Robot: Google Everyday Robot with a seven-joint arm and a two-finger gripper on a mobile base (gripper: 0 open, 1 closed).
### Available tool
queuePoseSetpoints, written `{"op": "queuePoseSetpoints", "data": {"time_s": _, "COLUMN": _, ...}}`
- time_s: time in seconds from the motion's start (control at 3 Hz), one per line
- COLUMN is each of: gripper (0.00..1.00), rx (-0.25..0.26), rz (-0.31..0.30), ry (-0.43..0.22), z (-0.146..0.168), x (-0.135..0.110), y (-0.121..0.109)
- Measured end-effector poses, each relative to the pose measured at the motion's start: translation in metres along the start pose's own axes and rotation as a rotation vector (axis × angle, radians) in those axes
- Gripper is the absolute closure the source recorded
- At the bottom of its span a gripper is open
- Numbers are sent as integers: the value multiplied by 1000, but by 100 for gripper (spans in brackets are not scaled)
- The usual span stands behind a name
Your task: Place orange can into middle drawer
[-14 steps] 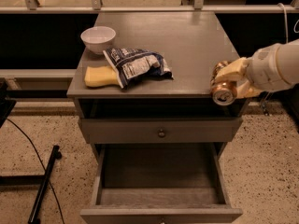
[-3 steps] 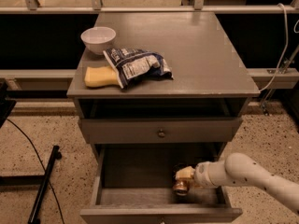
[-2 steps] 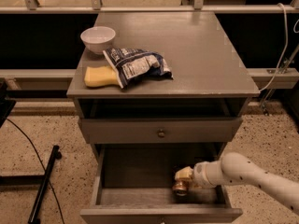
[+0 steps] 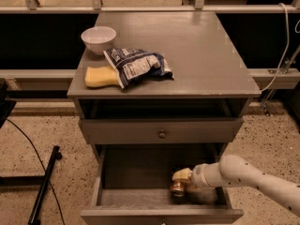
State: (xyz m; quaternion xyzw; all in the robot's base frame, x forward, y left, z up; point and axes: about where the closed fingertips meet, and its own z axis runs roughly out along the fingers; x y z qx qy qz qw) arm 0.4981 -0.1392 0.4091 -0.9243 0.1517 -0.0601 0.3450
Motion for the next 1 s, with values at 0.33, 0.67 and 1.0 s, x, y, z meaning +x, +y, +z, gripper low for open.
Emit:
{"op": "queuePoseSetpoints", "data": {"time_s": 0.33, "gripper": 4, "rx": -8, "rz": -6, "ry": -3, "z": 0, "x": -2, "y": -3}}
{"op": "queuePoseSetpoints", "data": {"time_s": 0.67, "gripper": 0, "rx": -6, "rz": -33, "ry": 29, "z": -28, "x": -3, "y": -15}}
{"op": "queuePoseSetpoints", "data": {"time_s": 1.0, "gripper": 0, "rx": 2, "rz": -80, "ry": 122, "z": -95, "x": -6, "y": -33}}
